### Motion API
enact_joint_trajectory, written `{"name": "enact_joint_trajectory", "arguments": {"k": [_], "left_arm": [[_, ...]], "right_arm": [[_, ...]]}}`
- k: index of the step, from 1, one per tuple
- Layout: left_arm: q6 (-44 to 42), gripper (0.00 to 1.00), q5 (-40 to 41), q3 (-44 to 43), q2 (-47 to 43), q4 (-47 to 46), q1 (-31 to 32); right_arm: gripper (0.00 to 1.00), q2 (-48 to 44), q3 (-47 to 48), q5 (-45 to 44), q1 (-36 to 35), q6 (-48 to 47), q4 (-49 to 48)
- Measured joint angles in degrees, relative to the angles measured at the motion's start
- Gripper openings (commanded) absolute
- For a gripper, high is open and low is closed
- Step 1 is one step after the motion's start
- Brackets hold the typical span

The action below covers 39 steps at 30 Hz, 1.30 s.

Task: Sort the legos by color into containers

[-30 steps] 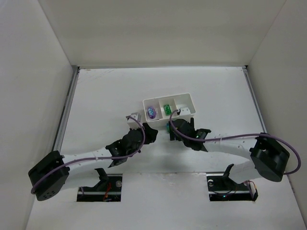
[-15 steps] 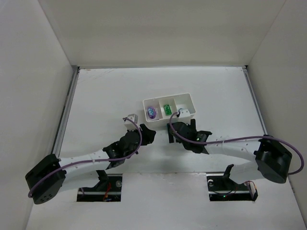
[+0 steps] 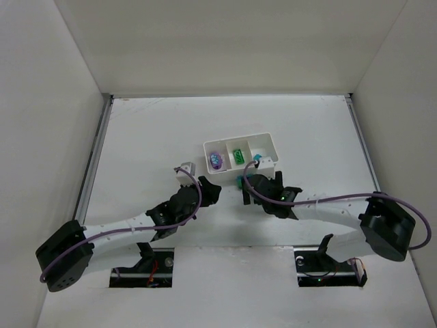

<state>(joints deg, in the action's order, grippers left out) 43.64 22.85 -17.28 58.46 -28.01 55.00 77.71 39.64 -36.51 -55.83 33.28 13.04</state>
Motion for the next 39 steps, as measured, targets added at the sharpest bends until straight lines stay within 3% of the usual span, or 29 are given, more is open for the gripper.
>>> {"name": "enact_joint_trajectory", "arguments": {"k": [14, 20, 26, 32, 39], "left_arm": [[0.44, 0.49, -0.09, 0.39, 1.05, -0.02, 0.07], [0.55, 0.56, -0.31, 0.94, 1.03, -0.07, 0.87], [-0.70, 0.57, -0.55, 3.89, -1.53, -3.63, 2.71], [-9.14, 0.60, 0.20, 8.70, -6.38, -12.52, 8.24], [-20.35, 0.61, 2.84, 10.29, -12.74, -18.71, 12.41]], "right_arm": [[0.56, 2.58, -0.09, 0.76, -0.02, 0.15, -1.81], [0.54, 1.86, -0.20, 1.22, -0.02, 0.17, -1.95], [0.54, -7.28, -0.35, 5.81, 0.66, 0.33, -1.95], [0.54, -13.22, 1.60, 15.85, 4.94, 1.55, -1.92], [0.55, -14.36, 4.17, 33.66, 9.70, 7.02, -1.92]]}}
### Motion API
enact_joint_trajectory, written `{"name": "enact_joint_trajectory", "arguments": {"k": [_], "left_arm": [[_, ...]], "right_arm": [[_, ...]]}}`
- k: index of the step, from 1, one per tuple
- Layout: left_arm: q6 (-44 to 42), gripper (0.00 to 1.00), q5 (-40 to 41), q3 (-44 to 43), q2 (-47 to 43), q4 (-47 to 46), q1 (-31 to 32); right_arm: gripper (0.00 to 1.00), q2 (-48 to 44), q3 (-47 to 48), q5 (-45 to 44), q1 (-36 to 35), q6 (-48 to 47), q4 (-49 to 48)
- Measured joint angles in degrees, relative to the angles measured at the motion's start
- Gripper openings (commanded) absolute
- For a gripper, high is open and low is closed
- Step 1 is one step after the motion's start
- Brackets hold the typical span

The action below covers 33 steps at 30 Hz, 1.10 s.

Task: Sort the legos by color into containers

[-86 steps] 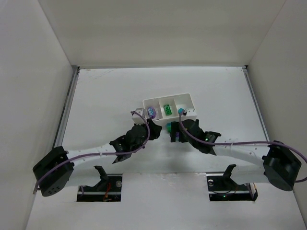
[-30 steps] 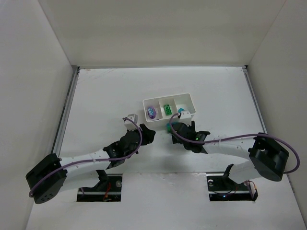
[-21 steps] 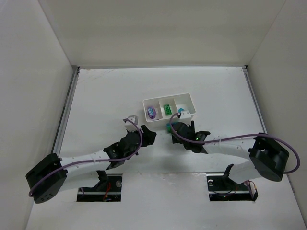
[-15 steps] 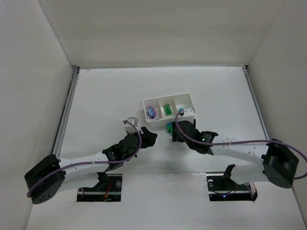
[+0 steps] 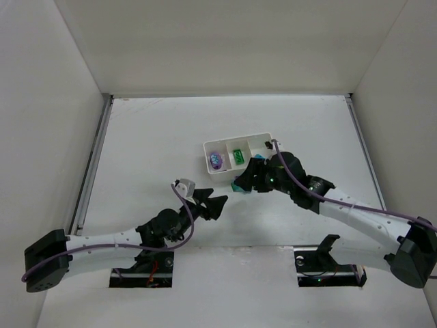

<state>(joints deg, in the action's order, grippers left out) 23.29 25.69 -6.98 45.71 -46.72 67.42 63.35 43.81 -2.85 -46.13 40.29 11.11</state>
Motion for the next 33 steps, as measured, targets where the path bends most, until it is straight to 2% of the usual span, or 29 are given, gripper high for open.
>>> {"name": "enact_joint_trajectory", "arguments": {"k": [11, 17, 24, 33], "left_arm": [[-10.64, 0.63, 3.21, 0.02, -2.38, -4.11, 5.40], [-16.11, 0.62, 6.38, -0.42, -0.59, -4.39, 9.11], [-19.41, 0.59, 8.35, -1.64, 1.05, -4.57, 9.31], [-20.26, 0.42, 7.98, -2.99, 3.72, -4.83, 8.35]], "right_arm": [[0.55, 4.22, 5.55, 19.34, 1.16, 11.72, -0.02], [0.55, 5.53, 6.29, 24.26, 1.16, 15.82, -0.09], [0.54, 5.75, 6.29, 27.78, 1.16, 19.21, -3.10], [0.54, 5.75, 5.55, 29.62, 1.46, 20.65, -6.29]]}}
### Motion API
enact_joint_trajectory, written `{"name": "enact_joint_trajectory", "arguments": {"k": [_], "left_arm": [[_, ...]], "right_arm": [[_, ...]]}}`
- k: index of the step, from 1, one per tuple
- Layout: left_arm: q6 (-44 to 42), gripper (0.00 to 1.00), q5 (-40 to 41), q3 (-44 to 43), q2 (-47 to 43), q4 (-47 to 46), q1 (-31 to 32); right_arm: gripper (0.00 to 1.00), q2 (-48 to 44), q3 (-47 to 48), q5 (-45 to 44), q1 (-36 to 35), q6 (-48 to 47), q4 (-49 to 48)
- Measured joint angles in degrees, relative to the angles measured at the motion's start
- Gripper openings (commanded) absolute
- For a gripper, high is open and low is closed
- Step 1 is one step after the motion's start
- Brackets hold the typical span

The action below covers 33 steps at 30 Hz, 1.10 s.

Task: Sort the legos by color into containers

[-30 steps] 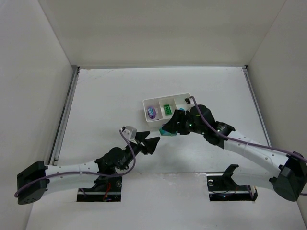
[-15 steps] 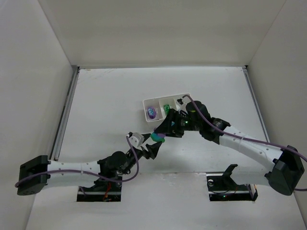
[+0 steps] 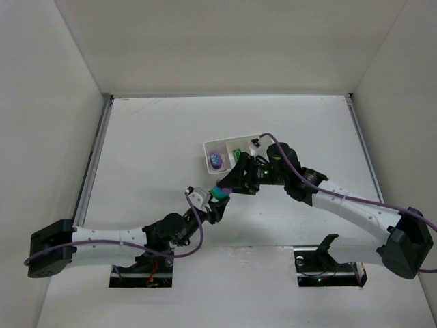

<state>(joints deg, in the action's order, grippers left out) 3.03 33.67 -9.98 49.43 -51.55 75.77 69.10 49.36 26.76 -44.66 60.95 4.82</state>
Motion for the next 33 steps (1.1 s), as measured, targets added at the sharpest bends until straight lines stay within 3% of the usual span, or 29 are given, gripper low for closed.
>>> {"name": "enact_joint_trajectory", "arguments": {"k": [7, 16, 33], "left_arm": [[0.39, 0.39, -0.39, -0.24, 0.63, 0.17, -0.13], [1.70, 0.21, -1.29, -0.59, 2.32, 0.42, -0.02], [5.18, 0.20, -2.49, -0.52, -3.56, 1.46, -1.42]], "right_arm": [[0.54, -0.02, -1.55, 1.16, 1.27, -0.02, -2.23], [0.54, -0.13, -2.99, 2.47, 3.04, -0.92, -2.91], [0.54, -3.19, -6.08, 0.59, 8.35, -4.11, -2.54]]}}
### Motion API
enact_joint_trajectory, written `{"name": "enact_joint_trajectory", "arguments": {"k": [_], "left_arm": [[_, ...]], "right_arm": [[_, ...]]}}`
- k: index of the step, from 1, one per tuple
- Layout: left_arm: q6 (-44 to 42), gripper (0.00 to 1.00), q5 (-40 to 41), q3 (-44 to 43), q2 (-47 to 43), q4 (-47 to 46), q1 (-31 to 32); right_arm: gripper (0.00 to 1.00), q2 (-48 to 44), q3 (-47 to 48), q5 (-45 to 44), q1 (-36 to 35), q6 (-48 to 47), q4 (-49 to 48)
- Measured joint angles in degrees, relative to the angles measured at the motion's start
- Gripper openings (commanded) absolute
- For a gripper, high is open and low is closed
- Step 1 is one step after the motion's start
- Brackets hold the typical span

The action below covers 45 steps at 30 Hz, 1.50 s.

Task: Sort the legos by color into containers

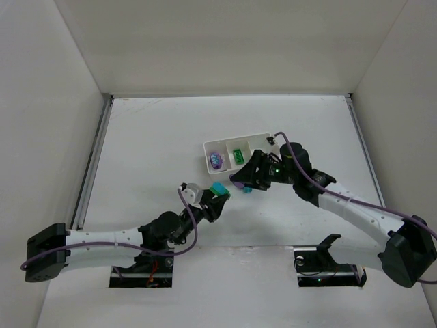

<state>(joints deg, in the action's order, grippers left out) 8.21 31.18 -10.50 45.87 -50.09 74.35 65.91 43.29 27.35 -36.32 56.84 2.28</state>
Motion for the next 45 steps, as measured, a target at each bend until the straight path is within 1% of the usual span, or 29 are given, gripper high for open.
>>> {"name": "enact_joint_trajectory", "arguments": {"k": [5, 9, 14, 19, 26, 30, 33, 36, 41, 45], "left_arm": [[0.42, 0.20, 0.96, 0.17, -0.83, 1.27, 0.00], [0.96, 0.22, 4.81, 0.66, -3.19, 3.74, -0.22], [1.99, 0.22, 10.49, 1.29, -7.61, 6.67, -0.04], [3.98, 0.22, 14.36, 2.58, -10.08, 9.35, -0.59], [5.60, 0.23, 16.81, 1.68, -10.82, 15.54, -6.01], [5.92, 0.24, 16.83, -1.86, -9.94, 17.92, -11.93], [6.49, 0.24, 15.10, -4.83, -8.20, 18.38, -17.09], [7.87, 0.25, 11.41, -7.41, -5.79, 19.28, -21.97], [13.16, 0.25, 1.79, -8.31, -2.49, 21.53, -31.28], [18.14, 0.25, -7.43, -8.31, -2.93, 23.47, -38.86]], "right_arm": [[0.54, 0.02, 0.28, -4.66, -0.04, -2.80, 1.03], [0.55, 1.44, 2.97, -13.35, -1.38, -6.99, 2.64], [0.55, 6.43, 8.55, -22.60, -5.35, -12.13, 2.91], [0.55, 12.31, 11.65, -26.95, -7.23, -15.63, 2.38], [0.56, 16.65, 14.05, -29.27, -7.28, -18.75, 1.05], [0.56, 19.34, 16.83, -29.59, -7.28, -19.76, -0.63], [0.56, 22.64, 19.15, -29.94, -7.28, -20.48, -1.53], [0.57, 25.40, 20.46, -30.27, -7.28, -21.09, -1.64], [0.59, 27.43, 21.22, -30.64, -7.28, -21.90, -1.46], [0.59, 28.50, 22.62, -30.82, -7.28, -22.25, -1.60]]}}
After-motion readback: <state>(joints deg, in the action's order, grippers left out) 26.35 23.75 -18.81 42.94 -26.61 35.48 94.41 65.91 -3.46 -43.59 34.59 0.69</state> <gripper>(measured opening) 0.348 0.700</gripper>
